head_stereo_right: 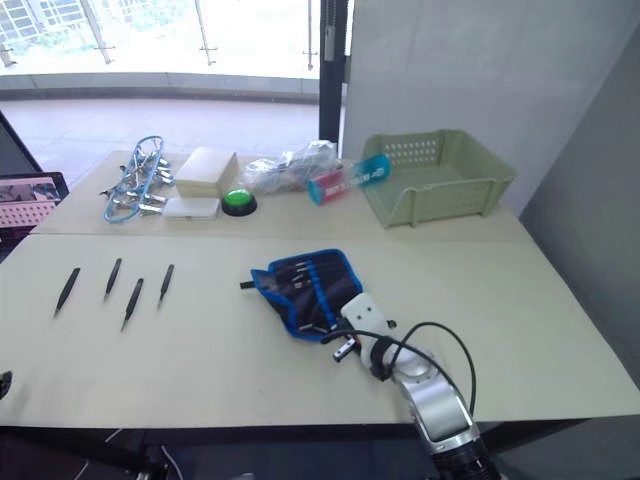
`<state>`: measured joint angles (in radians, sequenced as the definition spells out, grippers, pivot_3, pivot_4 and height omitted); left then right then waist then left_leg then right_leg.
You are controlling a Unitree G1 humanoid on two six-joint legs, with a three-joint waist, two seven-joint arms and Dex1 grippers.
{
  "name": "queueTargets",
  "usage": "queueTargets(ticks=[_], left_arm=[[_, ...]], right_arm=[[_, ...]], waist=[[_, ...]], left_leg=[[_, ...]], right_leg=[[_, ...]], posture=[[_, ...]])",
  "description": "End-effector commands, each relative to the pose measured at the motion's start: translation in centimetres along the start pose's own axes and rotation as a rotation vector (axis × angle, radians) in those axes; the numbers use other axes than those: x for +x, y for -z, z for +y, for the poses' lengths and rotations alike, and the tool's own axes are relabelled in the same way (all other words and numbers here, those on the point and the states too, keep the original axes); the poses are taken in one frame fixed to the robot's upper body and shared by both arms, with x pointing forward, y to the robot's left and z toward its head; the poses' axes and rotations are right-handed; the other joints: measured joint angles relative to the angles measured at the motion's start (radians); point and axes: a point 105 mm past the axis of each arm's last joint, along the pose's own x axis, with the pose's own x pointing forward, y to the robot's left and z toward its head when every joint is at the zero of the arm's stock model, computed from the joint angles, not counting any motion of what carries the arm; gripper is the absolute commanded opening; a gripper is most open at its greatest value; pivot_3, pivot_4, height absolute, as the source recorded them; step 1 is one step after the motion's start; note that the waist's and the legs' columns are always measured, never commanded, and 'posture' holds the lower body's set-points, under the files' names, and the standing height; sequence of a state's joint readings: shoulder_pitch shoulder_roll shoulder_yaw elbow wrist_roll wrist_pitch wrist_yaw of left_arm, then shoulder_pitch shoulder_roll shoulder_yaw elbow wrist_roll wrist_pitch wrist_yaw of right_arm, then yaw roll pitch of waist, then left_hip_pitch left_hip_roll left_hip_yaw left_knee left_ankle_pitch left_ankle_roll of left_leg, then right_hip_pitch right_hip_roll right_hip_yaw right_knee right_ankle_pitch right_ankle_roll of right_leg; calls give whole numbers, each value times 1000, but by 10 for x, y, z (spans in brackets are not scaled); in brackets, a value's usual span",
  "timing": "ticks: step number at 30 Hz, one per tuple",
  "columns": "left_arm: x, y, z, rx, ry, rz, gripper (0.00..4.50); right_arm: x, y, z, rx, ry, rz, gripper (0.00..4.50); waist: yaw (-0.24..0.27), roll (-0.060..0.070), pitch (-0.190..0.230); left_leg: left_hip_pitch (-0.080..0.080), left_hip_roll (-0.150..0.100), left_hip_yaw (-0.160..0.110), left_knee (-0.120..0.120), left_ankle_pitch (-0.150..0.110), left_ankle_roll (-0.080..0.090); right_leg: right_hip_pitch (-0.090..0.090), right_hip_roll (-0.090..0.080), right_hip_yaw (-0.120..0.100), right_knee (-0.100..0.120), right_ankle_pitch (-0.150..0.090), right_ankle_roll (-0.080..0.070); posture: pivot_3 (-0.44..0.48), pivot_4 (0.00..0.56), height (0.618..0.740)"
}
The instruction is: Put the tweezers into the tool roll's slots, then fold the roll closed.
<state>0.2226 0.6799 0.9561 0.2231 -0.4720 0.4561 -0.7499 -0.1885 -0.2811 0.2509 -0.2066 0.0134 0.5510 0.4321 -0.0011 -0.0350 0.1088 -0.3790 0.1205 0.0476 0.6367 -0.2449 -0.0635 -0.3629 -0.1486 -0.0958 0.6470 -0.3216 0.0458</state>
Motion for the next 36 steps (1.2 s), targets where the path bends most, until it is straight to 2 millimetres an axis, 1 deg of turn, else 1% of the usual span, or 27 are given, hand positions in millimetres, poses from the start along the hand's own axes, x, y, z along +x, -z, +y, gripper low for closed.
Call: queueTargets(ticks=[1,3,7,11,16,19,21,24,28,30,36], left_arm=[[19,-13,3,67,-33,-16,4474],[37,-16,0,98,-48,-12,4474],[64,-21,-4,133,-60,-9,4474],[96,-18,-16,170,-50,29,4474],[122,-17,-25,168,-51,49,4474],[131,-16,-34,182,-34,67,3644],[133,-17,-36,175,-25,65,2955],[134,-19,-35,163,-42,64,2008],[136,-22,-32,158,-71,66,628],[134,-22,-27,158,-95,69,30],[136,-35,-25,160,-118,17,30]], right_arm=[[-3,41,-1,48,19,155,0],[-2,39,-2,47,25,150,0],[-1,36,-3,47,34,142,0],[1,33,-4,48,41,134,0],[3,32,-5,46,43,129,0],[3,30,-6,42,44,124,0],[3,29,-7,42,50,122,0],[2,29,-7,44,53,121,0],[1,29,-6,46,56,121,0],[1,30,-6,47,57,122,0],[1,30,-6,47,56,123,0]], waist=[[0,0,0],[2,0,0],[-2,0,0],[-2,0,0],[-2,0,0],[0,0,0],[1,1,1],[0,1,1],[-1,1,1],[0,1,1],[0,2,1]], left_leg=[[0,0,0,0,0,0],[0,0,0,0,0,0],[0,0,0,-1,0,0],[-2,0,1,-2,1,-2],[-3,0,1,-3,2,-3],[-3,0,1,-3,3,-4],[-3,0,1,-3,3,-4],[-2,0,1,-3,3,-5],[-2,0,1,-3,3,-5],[-2,0,1,-3,3,-5],[-2,0,1,-3,4,-5]], right_leg=[[0,0,0,0,0,0],[-1,0,0,0,0,0],[-1,0,0,0,0,0],[-1,0,0,2,0,0],[-1,0,0,2,0,0],[-1,0,0,2,0,0],[-1,0,0,3,0,0],[-1,0,0,4,0,0],[-1,0,0,4,0,0],[-1,0,0,4,0,0],[-2,0,0,5,0,0]], posture=[[0,150,716],[0,150,716],[0,150,716],[0,150,716],[0,150,716],[0,150,716],[0,150,716],[0,150,716],[0,150,716],[0,150,716],[0,150,716]])
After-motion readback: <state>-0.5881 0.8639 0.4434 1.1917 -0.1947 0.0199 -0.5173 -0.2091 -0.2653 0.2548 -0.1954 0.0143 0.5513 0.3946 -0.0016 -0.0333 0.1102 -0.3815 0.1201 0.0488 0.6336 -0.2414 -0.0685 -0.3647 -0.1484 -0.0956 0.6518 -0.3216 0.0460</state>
